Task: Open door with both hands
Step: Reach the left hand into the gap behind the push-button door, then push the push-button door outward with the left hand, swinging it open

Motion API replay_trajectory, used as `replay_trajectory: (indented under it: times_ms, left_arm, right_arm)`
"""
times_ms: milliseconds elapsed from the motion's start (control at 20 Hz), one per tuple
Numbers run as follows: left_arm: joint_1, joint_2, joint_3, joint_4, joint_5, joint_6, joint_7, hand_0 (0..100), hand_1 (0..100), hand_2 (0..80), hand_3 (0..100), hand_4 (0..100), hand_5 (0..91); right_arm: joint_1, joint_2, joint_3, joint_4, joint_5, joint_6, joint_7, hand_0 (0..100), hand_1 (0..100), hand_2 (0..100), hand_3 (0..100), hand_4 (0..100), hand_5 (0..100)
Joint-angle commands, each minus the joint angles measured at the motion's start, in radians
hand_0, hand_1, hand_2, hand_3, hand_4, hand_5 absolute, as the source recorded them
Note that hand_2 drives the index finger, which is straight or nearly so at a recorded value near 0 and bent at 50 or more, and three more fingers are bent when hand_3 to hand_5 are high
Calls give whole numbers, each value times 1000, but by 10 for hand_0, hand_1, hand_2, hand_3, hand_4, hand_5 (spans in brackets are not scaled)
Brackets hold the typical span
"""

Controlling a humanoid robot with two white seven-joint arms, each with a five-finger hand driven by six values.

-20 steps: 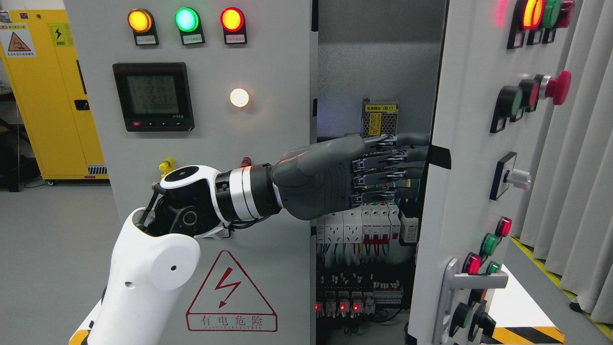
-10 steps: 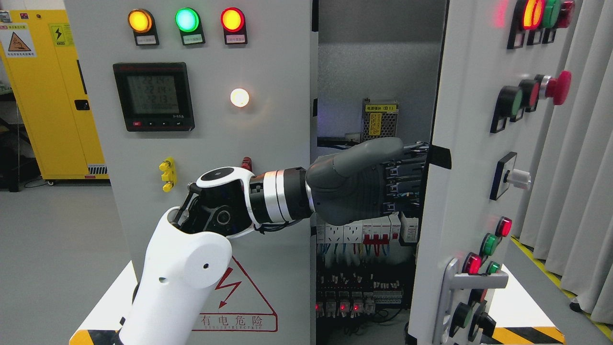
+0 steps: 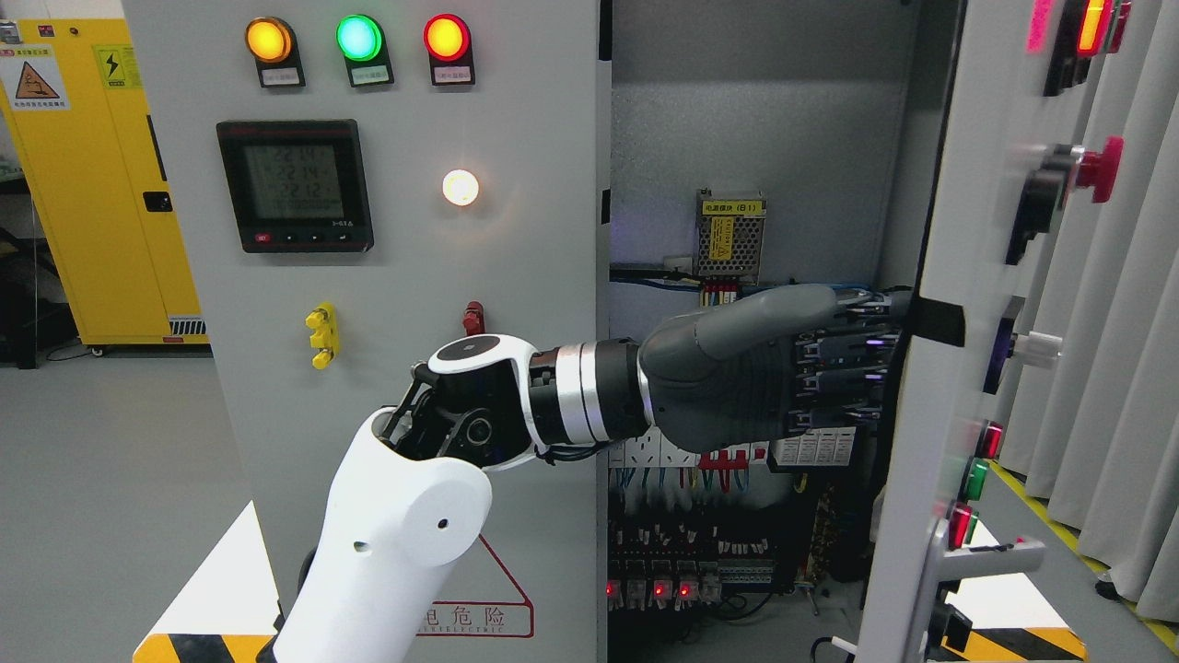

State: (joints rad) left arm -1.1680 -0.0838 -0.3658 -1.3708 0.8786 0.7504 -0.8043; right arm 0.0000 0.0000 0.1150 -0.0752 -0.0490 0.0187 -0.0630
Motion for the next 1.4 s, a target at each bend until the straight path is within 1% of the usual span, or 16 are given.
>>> replay_trajectory:
  times_ms: [0,200,601,801,1002,1152,1202,1352]
  left_arm:
    - [-1,-77,-24,9,-1,0,1,120,556,0,0,0,0]
    - [-1,-77,-51,4,-1,-2,7,120,556,0,0,0,0]
    - [-18,-82,-120,-5,3,-34,66,120,556,0,0,0,0]
    - [-27,-82,-157,-36,13,-54,66,120,556,0,0,0,0]
    - [-27,-82,-174,-45,14,-59,66,120,556,0,0,0,0]
    - [-27,-82,-186,-63,31,-60,68,120,556,0,0,0,0]
    - [-27,-82,-194,-70,33,-63,74,120,556,0,0,0,0]
    - [-27,-82,-219,-74,37,-89,128,120,556,0,0,0,0]
  right_arm:
    - [29,0,0,0,0,0,0,0,500,40,0,0,0]
    - [31,0,0,0,0,0,0,0,500,40,0,0,0]
    - [31,-2,2,0,0,0,0,0,500,40,0,0,0]
    - [31,-2,2,0,0,0,0,0,500,40,0,0,0]
    - [32,-3,2,0,0,0,0,0,500,40,0,0,0]
    - [32,-2,0,0,0,0,0,0,500,40,0,0,0]
    - [32,-2,2,0,0,0,0,0,500,40,0,0,0]
    - [32,-2,0,0,0,0,0,0,500,40,0,0,0]
